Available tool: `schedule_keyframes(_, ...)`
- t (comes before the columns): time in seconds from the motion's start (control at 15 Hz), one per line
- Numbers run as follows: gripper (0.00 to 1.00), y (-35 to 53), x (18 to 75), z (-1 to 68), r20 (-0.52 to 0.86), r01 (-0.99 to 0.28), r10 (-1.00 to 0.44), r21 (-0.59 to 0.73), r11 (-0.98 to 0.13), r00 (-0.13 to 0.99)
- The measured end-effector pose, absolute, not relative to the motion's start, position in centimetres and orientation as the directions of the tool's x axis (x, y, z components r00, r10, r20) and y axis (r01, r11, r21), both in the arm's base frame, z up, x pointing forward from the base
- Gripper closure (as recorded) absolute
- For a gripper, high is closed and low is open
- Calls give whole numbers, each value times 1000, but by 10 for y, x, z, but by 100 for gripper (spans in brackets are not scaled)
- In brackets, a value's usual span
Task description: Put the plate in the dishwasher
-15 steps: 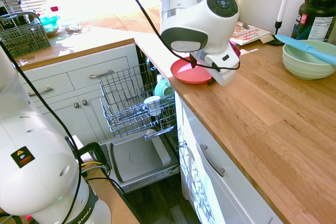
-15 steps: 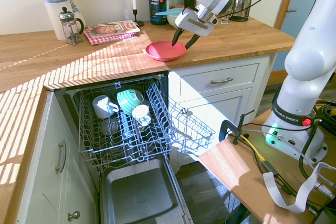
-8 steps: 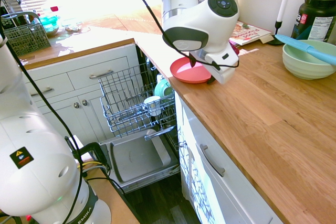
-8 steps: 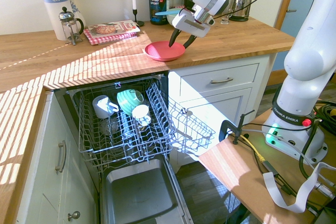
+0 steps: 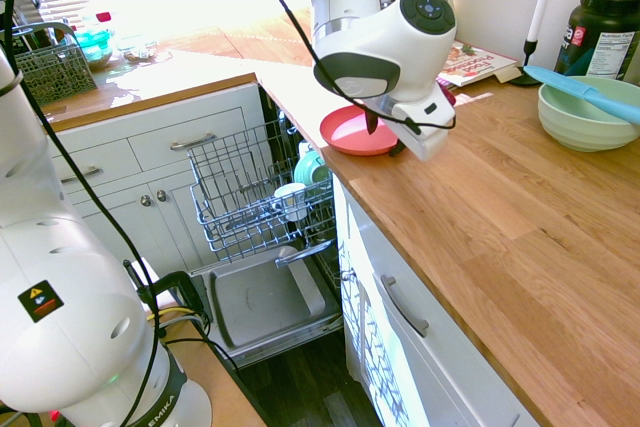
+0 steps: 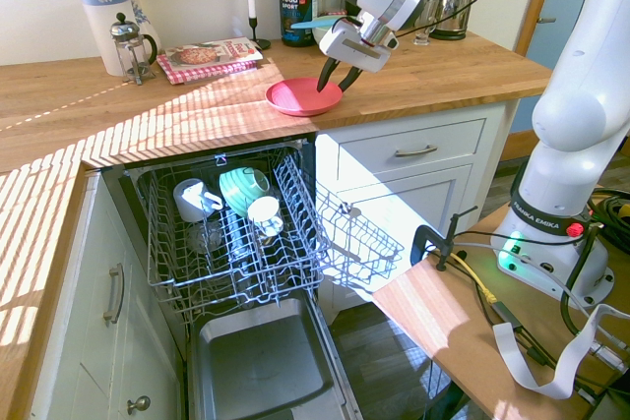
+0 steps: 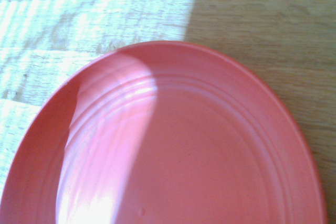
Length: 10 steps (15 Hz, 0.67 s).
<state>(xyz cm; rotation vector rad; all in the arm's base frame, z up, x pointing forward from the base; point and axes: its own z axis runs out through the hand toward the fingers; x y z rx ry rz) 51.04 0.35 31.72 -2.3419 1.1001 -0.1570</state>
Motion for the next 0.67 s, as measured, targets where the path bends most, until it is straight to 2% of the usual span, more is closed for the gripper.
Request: schedule_keyframes(0.67,100,16,514,311,-130,-677,-729,-506,-534,672)
